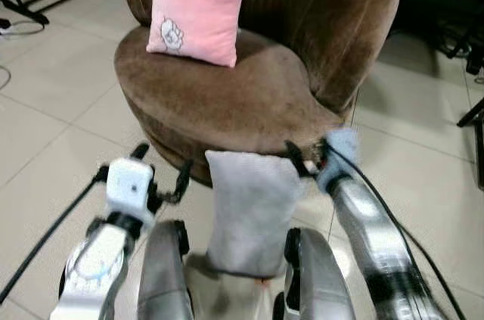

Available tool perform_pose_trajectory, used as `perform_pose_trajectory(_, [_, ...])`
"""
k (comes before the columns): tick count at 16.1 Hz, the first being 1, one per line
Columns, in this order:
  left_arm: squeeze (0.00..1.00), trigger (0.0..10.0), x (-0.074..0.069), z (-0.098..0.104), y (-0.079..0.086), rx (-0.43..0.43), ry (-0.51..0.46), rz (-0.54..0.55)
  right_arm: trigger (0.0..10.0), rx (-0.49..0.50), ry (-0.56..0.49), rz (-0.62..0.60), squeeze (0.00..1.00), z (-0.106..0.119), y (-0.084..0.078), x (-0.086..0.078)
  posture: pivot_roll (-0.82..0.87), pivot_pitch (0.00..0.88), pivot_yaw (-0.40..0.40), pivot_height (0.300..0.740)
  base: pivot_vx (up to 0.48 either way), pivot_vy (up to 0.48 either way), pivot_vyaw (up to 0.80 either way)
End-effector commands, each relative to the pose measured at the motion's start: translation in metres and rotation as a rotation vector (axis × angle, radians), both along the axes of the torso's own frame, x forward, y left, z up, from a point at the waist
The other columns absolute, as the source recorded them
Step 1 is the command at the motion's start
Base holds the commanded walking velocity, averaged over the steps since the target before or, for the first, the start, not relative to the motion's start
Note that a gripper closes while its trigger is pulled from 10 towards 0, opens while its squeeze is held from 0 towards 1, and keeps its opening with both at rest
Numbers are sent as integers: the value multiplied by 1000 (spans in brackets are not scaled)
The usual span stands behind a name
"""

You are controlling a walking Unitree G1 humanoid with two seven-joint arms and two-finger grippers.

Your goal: Move the pillow to the sofa from floor

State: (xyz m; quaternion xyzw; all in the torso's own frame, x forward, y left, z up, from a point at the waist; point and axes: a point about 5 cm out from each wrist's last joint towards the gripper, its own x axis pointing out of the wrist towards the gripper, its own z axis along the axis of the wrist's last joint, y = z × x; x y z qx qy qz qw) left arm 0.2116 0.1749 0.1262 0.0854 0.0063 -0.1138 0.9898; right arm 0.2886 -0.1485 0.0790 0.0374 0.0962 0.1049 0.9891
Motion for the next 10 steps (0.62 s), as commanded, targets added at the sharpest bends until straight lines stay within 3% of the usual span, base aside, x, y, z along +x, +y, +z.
perform_pose_trajectory(1, [259,10000,-4,2,-2,-15,-9,11,10000,16,-25,-19,0,8,-6,-9,77,79,-66,535,0,0,0])
perform_pose_trajectory(3, [259,10000,-13,-2,3,-29,5,50,10000,13,-32,-36,0,11,-13,-45,63,39,-53,535,304,0,0])
perform_pose_trajectory(4, [259,10000,-15,-3,5,-27,9,54,10000,18,-28,-42,0,11,-13,-49,59,32,-49,535,326,0,0])
perform_pose_trajectory(6, [259,10000,-13,-7,7,-19,17,66,10000,-1,-15,-41,0,10,-13,-50,62,38,-48,535,334,0,0])
perform_pose_trajectory(9, [263,10000,-4,-3,3,-18,-7,62,10000,-69,-30,-42,0,15,-7,-43,63,21,-47,535,341,0,800])
perform_pose_trajectory(10, [263,10000,-4,-3,3,-15,-5,59,10000,-58,-38,-62,0,18,-7,-39,61,24,-44,535,341,0,0])
